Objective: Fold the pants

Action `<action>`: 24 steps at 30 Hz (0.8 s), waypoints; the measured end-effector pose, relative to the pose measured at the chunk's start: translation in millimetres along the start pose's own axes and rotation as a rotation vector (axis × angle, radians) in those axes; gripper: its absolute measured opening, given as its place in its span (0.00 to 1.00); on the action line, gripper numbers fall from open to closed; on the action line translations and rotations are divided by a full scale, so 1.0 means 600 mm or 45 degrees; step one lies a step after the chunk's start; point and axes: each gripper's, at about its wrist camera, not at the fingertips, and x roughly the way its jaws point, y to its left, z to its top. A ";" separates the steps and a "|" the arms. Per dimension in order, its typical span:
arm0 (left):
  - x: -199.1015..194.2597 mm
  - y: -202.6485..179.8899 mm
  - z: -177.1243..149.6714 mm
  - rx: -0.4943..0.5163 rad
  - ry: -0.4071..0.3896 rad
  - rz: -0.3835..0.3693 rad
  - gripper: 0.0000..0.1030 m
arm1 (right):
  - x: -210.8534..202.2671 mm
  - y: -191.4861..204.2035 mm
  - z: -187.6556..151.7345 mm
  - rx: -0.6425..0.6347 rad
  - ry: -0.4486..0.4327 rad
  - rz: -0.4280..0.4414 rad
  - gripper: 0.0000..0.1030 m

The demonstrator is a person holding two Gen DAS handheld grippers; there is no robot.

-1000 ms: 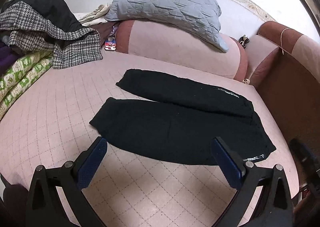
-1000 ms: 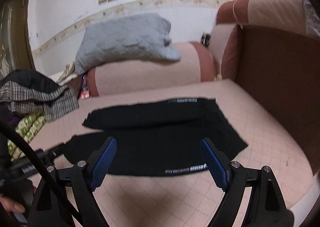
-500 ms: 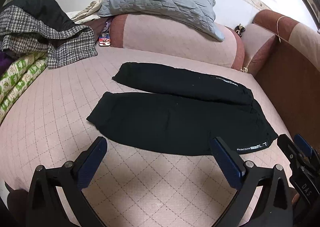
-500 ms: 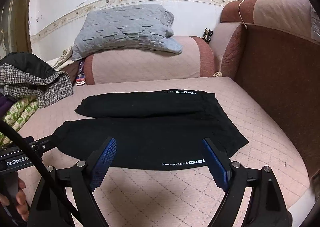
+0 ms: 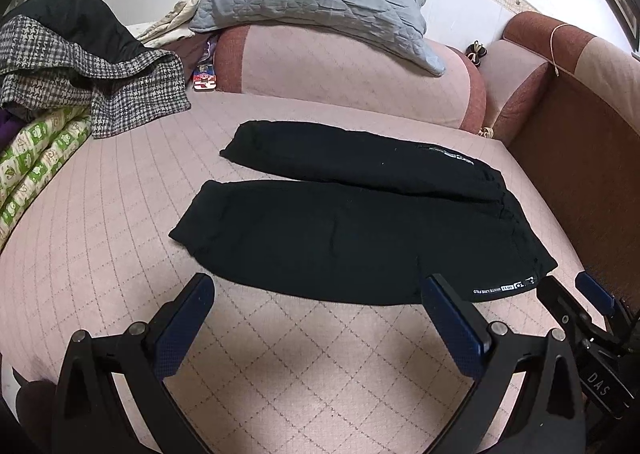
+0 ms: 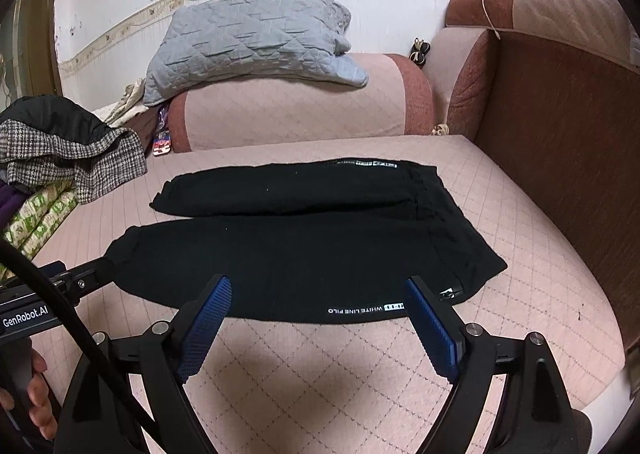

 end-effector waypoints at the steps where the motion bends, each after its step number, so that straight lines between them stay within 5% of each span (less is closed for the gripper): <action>1: 0.002 0.001 0.000 0.000 0.003 0.000 1.00 | 0.003 -0.001 -0.001 0.003 0.011 0.002 0.88; 8: 0.021 0.036 0.012 -0.015 0.035 -0.025 1.00 | 0.029 -0.023 -0.009 0.062 0.128 0.011 0.88; 14: 0.074 0.187 0.063 -0.132 0.022 0.047 1.00 | 0.065 -0.119 -0.024 0.285 0.261 0.005 0.88; 20: 0.183 0.308 0.066 -0.371 0.224 -0.177 1.00 | 0.117 -0.242 -0.052 0.704 0.385 0.118 0.84; 24: 0.228 0.288 0.059 -0.321 0.259 -0.220 1.00 | 0.139 -0.293 -0.062 0.839 0.389 0.055 0.80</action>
